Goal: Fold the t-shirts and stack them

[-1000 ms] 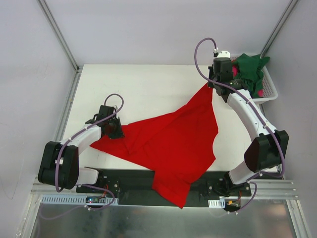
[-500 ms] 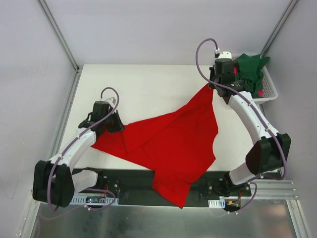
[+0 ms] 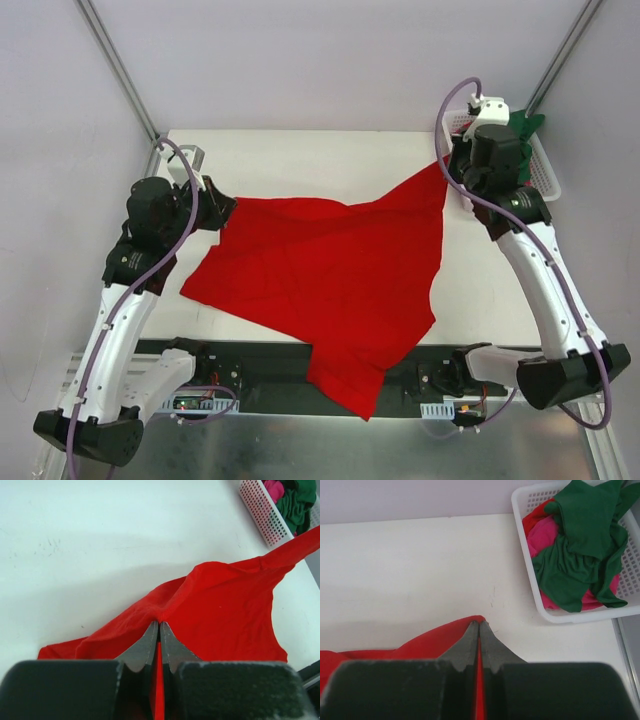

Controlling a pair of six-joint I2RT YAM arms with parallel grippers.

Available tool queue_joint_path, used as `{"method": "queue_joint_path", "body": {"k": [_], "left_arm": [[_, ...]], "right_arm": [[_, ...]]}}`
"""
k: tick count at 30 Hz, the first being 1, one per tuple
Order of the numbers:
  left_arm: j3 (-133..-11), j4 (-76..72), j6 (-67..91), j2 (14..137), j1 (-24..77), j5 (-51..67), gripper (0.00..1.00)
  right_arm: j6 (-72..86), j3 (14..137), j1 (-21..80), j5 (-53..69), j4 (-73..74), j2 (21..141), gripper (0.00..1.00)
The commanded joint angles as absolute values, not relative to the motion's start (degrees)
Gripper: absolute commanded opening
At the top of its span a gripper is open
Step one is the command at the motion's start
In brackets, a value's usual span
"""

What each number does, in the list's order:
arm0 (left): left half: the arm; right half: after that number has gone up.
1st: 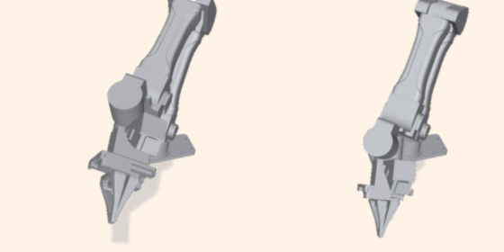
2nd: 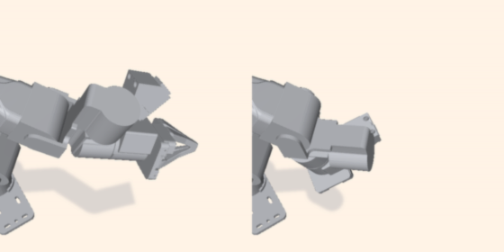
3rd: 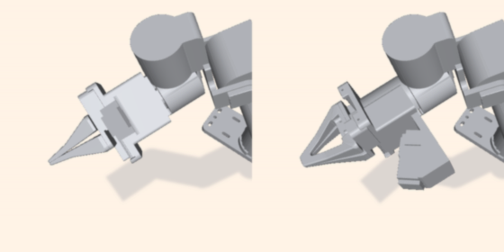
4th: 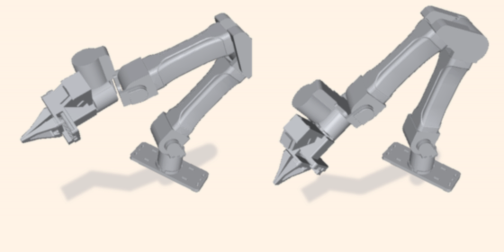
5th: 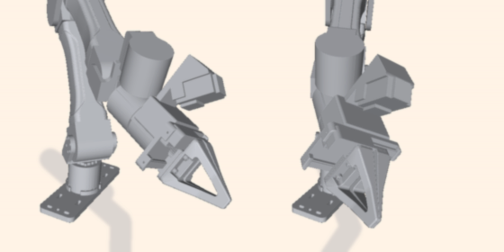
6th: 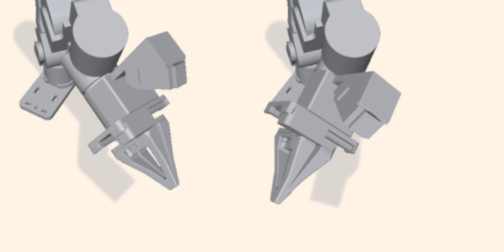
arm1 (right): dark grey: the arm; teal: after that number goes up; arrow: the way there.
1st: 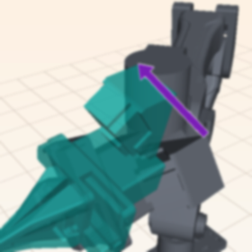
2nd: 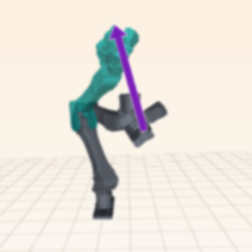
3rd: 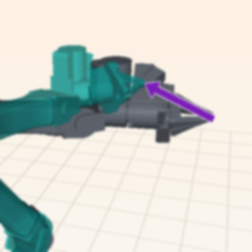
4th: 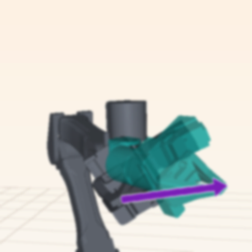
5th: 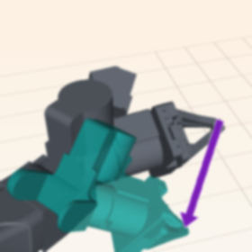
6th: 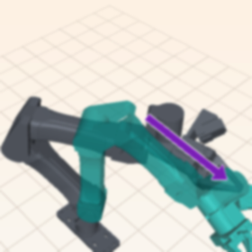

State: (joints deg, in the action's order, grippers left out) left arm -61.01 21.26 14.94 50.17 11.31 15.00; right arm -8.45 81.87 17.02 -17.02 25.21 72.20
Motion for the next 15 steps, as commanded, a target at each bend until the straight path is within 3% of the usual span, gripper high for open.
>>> {"method": "queue_joint_path", "body": {"k": [1, 15], "left_arm": [[-64.24, 24.96, 11.34, 47.99, 11.95, 16.35, 0.0], [-64.69, 28.3, 9.32, 46.84, 11.95, 17.14, 0.0]], "right_arm": [[-9.32, 85.17, 17.14, -15.38, 26.72, 65.32, 0.01], [-10.02, 86.4, 17.05, -17.14, 29.62, 60.91, 0.01]]}}
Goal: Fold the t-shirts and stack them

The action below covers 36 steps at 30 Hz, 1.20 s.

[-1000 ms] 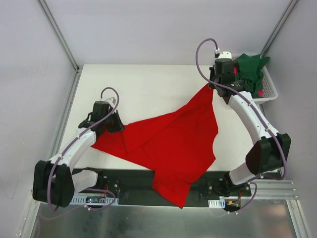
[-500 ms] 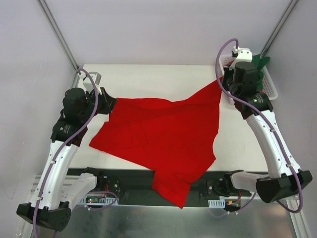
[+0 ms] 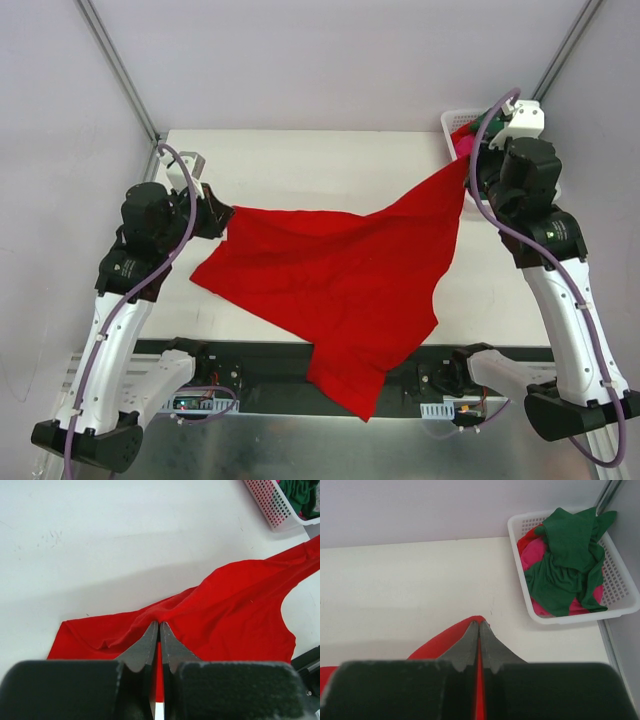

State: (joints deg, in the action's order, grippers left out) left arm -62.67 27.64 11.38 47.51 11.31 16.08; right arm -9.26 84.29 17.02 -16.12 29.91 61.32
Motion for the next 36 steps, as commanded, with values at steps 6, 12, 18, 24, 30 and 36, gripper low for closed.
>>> {"method": "queue_joint_path", "body": {"k": [6, 12, 18, 24, 30, 36], "left_arm": [[-58.12, 28.04, 13.26, 51.06, 11.95, 18.63, 0.0], [-48.72, 28.04, 20.12, 55.9, 12.57, 23.99, 0.0], [-37.12, 28.04, 28.38, 47.56, 13.45, 26.1, 0.0], [-26.39, 28.3, 38.22, 35.61, 15.11, 29.88, 0.0], [-24.61, 27.77, 43.24, 36.56, 22.85, 24.79, 0.19], [-25.13, 27.33, 41.75, 38.32, 22.85, 21.01, 0.38]], "right_arm": [[-8.7, 83.68, 17.05, -15.56, 30.41, 62.22, 0.01], [-7.47, 82.44, 17.05, -14.24, 30.67, 63.54, 0.01], [-7.38, 82.0, 17.05, -14.15, 30.24, 64.77, 0.01], [-6.42, 81.3, 17.05, -12.83, 29.53, 66.79, 0.01], [-5.8, 81.12, 17.14, -11.95, 29.0, 67.76, 0.01], [-5.98, 80.95, 17.23, -11.69, 29.0, 67.76, 0.01]]}}
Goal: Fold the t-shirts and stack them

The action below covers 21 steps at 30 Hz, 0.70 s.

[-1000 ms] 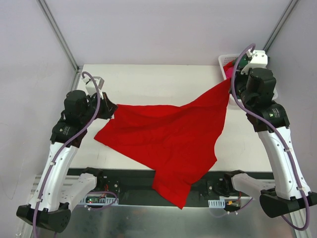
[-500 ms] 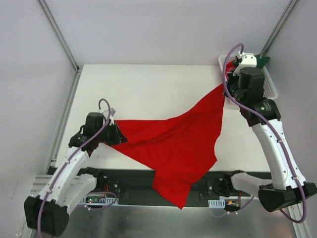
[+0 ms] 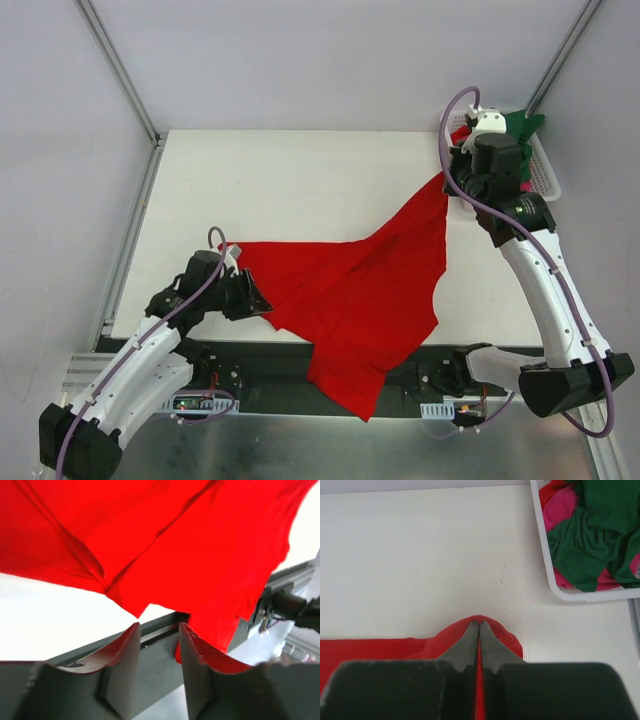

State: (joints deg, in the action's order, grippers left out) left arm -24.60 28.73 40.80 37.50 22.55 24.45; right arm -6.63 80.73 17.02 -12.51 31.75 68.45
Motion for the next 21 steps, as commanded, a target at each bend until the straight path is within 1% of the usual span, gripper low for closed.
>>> {"method": "queue_joint_path", "body": {"k": [1, 5, 13, 21], "left_arm": [[-25.31, 27.25, 41.23, 39.28, 22.85, 20.66, 0.38], [-24.7, 24.88, 41.13, 40.95, 22.85, 20.39, 0.39], [-21.01, 22.5, 40.87, 42.71, 23.2, 20.83, 0.37], [-16.97, 21.53, 42.19, 41.31, 23.99, 16.88, 0.36]], "right_arm": [[-6.06, 80.86, 17.14, -11.69, 29.0, 67.68, 0.01], [-6.15, 80.77, 17.14, -11.87, 29.18, 67.59, 0.01], [-6.06, 80.68, 17.14, -11.78, 29.35, 67.15, 0.01], [-5.98, 80.77, 17.14, -11.6, 29.36, 66.71, 0.01]]}}
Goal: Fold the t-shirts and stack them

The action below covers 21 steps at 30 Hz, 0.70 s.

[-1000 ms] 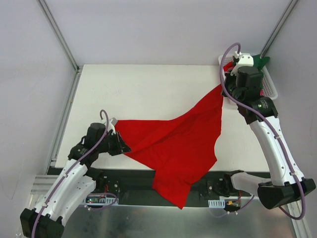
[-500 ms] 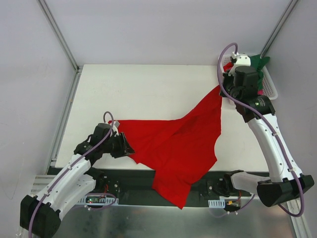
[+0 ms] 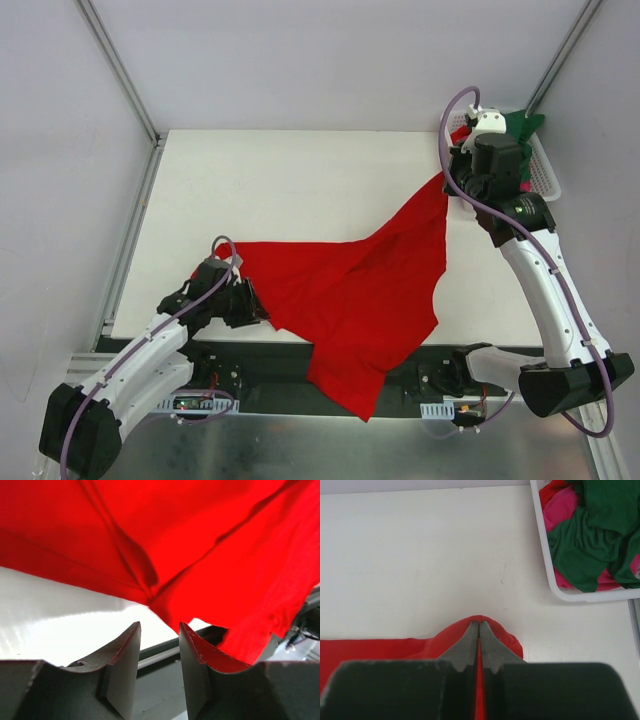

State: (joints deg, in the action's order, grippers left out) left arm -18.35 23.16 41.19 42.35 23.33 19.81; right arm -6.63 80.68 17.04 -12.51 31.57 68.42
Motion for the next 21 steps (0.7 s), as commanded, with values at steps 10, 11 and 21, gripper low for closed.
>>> {"method": "queue_joint_path", "body": {"k": [10, 11, 21], "left_arm": [[-14.42, 17.85, 44.21, 40.87, 23.99, 16.52, 0.35], [-14.07, 17.23, 44.47, 40.78, 23.99, 16.78, 0.35], [-13.27, 12.75, 45.62, 43.06, 24.17, 18.63, 0.33]], "right_arm": [[-6.42, 81.03, 17.14, -11.51, 29.62, 66.97, 0.02], [-6.42, 80.95, 17.14, -11.43, 29.62, 66.97, 0.01], [-6.77, 81.04, 17.14, -11.78, 29.79, 67.15, 0.01]]}}
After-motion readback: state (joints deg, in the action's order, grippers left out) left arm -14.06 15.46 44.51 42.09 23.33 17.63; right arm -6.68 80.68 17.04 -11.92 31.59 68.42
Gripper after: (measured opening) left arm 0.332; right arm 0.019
